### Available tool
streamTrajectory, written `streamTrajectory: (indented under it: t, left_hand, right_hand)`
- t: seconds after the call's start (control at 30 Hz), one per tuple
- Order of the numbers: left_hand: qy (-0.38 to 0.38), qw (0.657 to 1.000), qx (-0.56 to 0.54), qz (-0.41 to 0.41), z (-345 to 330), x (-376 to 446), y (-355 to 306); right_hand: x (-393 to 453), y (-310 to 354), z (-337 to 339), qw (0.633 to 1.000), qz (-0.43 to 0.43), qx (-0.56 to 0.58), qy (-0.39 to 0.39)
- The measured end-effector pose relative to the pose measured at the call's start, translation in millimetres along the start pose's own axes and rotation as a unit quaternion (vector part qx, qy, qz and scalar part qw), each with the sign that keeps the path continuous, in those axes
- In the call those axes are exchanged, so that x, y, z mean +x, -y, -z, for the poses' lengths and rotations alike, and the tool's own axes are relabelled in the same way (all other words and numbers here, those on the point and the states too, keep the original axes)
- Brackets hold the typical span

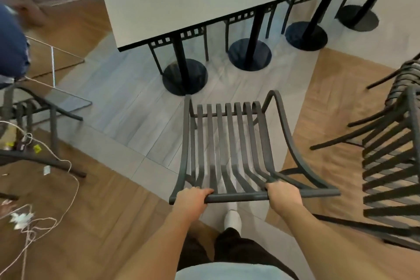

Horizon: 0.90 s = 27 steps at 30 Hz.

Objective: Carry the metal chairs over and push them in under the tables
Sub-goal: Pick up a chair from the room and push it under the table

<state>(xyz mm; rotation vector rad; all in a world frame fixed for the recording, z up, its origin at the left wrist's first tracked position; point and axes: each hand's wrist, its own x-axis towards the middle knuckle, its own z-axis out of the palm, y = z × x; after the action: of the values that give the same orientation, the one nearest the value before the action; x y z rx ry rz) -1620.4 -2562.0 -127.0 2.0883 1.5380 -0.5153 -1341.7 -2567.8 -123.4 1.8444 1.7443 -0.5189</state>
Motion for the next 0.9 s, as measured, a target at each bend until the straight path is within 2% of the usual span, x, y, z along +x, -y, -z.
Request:
streamTrajectory:
  t: [0.33, 0.57, 0.9]
  left_hand:
    - [-0.018, 0.996, -0.056, 0.069, -1.8, 6.8, -2.8]
    - [-0.021, 0.993, -0.046, 0.103, 20.8, 29.2, 12.5]
    - [-0.039, 0.99, -0.076, 0.11, 56.4, 77.3, 47.6]
  right_hand:
    - [38.5, -4.1, 27.0, 0.997, 0.066, -0.047, -0.006]
    - [74.8, 6.1, 56.4, 0.994, 0.089, -0.06, -0.003]
    - [149.1, 26.7, 120.9, 0.988, 0.127, -0.088, -0.016]
